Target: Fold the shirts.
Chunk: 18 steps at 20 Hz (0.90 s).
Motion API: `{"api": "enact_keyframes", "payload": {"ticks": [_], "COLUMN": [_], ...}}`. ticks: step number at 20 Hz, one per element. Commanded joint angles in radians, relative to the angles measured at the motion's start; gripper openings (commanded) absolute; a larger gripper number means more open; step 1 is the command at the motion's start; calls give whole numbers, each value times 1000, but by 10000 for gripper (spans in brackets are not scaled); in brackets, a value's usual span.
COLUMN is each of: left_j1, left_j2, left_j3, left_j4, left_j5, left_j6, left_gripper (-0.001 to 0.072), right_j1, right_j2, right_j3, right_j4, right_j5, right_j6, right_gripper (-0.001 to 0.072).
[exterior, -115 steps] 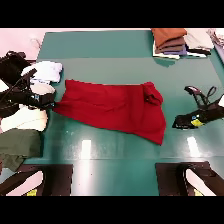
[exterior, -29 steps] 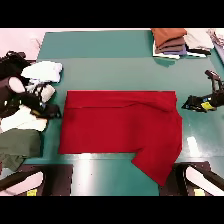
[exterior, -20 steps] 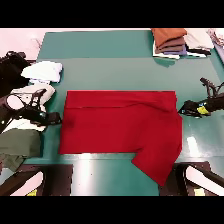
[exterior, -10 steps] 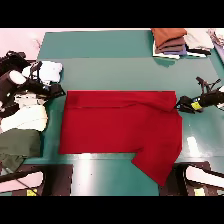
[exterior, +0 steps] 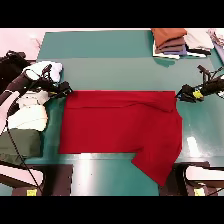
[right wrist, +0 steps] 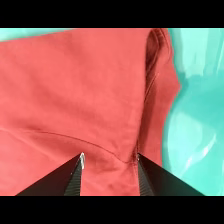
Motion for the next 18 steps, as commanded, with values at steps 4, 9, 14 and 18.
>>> {"api": "enact_keyframes", "payload": {"ticks": [4, 9, 14, 18], "left_j1": [-1, -1, 0, 0], "left_j2": [-23, -23, -23, -23], "left_j3": [4, 4, 4, 4], "left_j4": [-56, -56, -56, -56], "left_j5": [49, 41, 31, 27], "left_j6": [7, 7, 7, 7], "left_gripper": [543, 216, 216, 216], "right_j1": [0, 29, -13, -60], "right_j2": [-79, -119, -93, -103], "right_j3": [21, 21, 21, 21], "right_j4": [55, 58, 8, 11], "right_j5": [-13, -98, -113, -83], "right_j6": [1, 10, 26, 25], "right_gripper": [386, 384, 385, 385]}}
